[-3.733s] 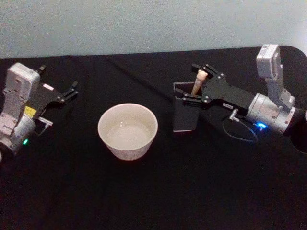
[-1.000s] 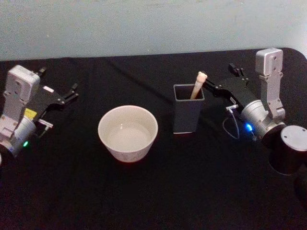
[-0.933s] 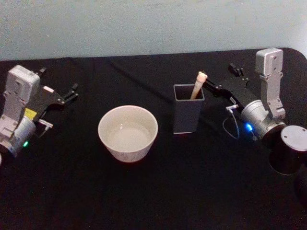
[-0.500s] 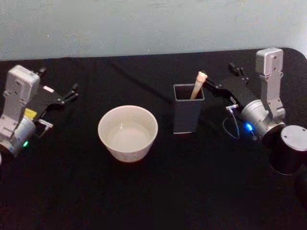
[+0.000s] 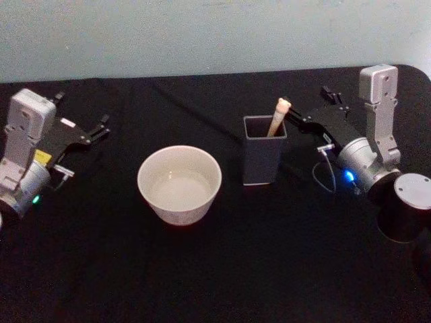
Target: Pick up the stirring spoon with one hand, stir inside the cup, then place it back in its original position.
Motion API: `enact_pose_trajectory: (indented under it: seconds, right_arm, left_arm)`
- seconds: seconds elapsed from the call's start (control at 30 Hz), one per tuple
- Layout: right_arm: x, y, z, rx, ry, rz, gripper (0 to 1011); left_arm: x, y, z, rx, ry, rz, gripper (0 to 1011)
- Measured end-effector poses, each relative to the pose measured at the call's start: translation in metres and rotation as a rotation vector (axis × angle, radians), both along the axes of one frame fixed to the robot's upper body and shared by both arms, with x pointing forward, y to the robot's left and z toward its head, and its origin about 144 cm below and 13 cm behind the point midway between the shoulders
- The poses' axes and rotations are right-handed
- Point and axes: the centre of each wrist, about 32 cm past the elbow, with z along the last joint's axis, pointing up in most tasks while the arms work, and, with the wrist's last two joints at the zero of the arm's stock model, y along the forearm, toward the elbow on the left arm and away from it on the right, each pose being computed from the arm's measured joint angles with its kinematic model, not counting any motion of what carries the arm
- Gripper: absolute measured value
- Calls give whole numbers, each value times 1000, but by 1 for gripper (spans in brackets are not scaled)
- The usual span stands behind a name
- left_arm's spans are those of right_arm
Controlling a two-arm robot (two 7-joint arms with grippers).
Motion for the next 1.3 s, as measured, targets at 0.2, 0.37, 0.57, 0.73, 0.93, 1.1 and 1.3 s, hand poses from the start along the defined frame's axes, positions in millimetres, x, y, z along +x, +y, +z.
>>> enact_pose_trajectory:
  seconds: [0.2, 0.37, 0.57, 0.73, 0.93, 1.1, 1.3]
  right_arm:
    - [0, 0, 0, 0, 0, 0, 1002]
    - [0, 0, 0, 0, 0, 0, 1002]
    - [0, 0, 0, 0, 0, 0, 1002]
    - [0, 0, 0, 0, 0, 0, 1002]
    - [0, 0, 0, 0, 0, 0, 1002]
    - [0, 0, 0, 0, 0, 0, 1002]
    - [0, 0, 0, 0, 0, 0, 1002]
  left_arm:
    - [0, 0, 0, 0, 0, 0, 1001]
    - [0, 0, 0, 0, 0, 0, 1001]
    - [0, 0, 0, 0, 0, 0, 1001]
    - [0, 0, 0, 0, 0, 0, 1001]
    - [0, 0, 0, 0, 0, 0, 1001]
    - [0, 0, 0, 0, 0, 0, 1001]
    - [0, 0, 0, 0, 0, 0, 1001]
